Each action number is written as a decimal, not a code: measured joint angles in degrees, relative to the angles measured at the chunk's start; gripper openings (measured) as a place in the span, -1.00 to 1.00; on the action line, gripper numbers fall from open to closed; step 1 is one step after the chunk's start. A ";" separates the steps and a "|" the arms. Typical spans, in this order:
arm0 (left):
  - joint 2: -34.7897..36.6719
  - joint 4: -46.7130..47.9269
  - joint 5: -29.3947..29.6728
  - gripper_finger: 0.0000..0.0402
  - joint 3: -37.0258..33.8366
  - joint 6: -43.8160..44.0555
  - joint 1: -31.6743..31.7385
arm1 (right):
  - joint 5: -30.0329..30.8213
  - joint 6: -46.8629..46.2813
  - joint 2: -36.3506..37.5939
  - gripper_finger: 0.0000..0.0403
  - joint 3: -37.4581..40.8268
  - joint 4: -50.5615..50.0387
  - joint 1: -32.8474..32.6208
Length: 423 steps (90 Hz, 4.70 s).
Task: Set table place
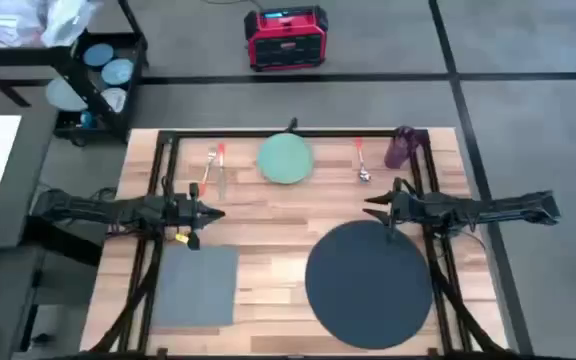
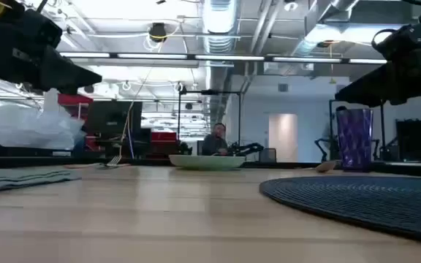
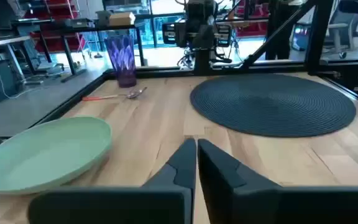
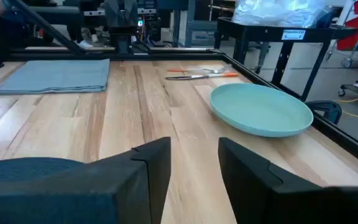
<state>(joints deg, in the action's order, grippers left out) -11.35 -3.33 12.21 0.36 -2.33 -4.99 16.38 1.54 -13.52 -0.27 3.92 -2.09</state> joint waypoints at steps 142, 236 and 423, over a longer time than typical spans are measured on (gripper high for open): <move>-57.01 40.73 7.41 -1.00 64.00 2.58 -0.13 | -0.02 0.44 0.00 -0.39 0.02 2.14 -0.07; -109.83 42.59 -27.05 -0.40 100.91 -19.60 0.88 | -0.28 0.66 0.00 -0.39 0.00 2.52 -0.02; -122.38 77.62 -15.15 -1.00 104.28 -10.44 9.89 | -2.97 0.07 0.02 -0.39 0.02 8.57 1.75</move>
<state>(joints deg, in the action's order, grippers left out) -133.74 74.29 -2.95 104.64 -12.77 4.89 13.41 1.61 -13.50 -0.26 12.49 -0.34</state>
